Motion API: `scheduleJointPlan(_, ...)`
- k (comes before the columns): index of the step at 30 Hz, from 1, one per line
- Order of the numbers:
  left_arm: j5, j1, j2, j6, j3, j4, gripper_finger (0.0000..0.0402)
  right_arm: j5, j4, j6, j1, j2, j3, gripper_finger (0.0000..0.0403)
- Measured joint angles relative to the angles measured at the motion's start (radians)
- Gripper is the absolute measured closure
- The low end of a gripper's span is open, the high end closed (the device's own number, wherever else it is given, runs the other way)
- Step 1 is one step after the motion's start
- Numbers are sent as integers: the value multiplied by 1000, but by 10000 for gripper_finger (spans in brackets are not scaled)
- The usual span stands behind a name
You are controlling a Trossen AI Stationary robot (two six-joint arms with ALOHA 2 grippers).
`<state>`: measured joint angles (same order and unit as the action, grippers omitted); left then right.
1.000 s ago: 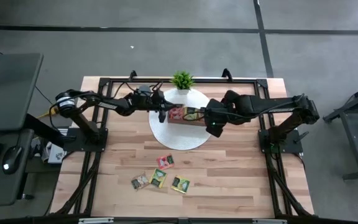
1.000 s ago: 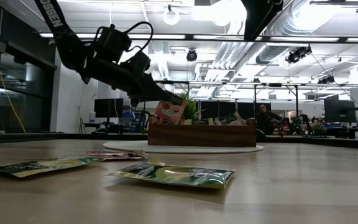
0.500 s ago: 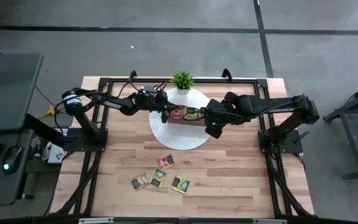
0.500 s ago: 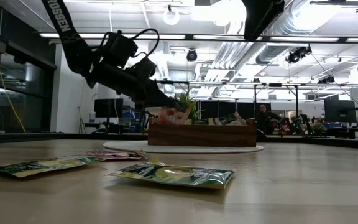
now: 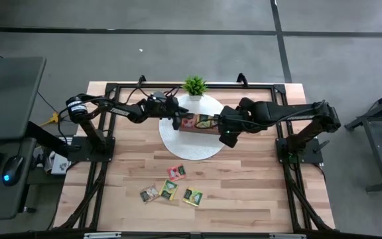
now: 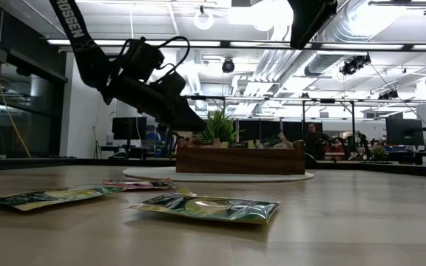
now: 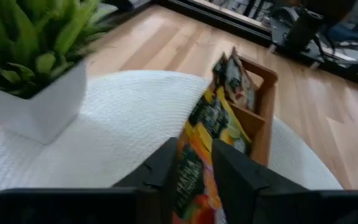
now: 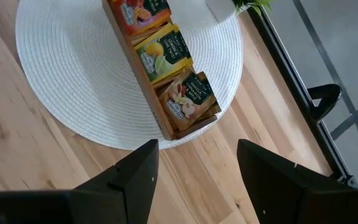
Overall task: Pick & Place Tea
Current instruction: Put the orange tea bag into the left section of the wooden organizer
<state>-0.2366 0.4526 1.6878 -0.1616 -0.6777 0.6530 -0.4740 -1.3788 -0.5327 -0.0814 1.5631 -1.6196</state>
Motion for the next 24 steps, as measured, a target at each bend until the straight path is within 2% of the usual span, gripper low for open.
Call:
scheduleJointPlan(6,-36,0,0,-3,0,7,260,18,1,16,0,0,0,188)
scheduleJointPlan(13,-66,0,-35,-27,1,46,262,38,127,62,-20,0,0,187)
scheduleJointPlan(16,-55,-1,-80,-26,0,19,271,55,263,85,-34,0,38,187)
scheduleJointPlan(19,-54,-14,-130,-13,0,-47,282,120,395,71,-40,1,120,187)
scheduleJointPlan(22,-45,-38,-213,37,1,-213,295,234,606,24,-39,1,257,187)
scheduleJointPlan(24,1,-75,-272,81,-2,-334,306,290,750,-7,-39,3,346,187)
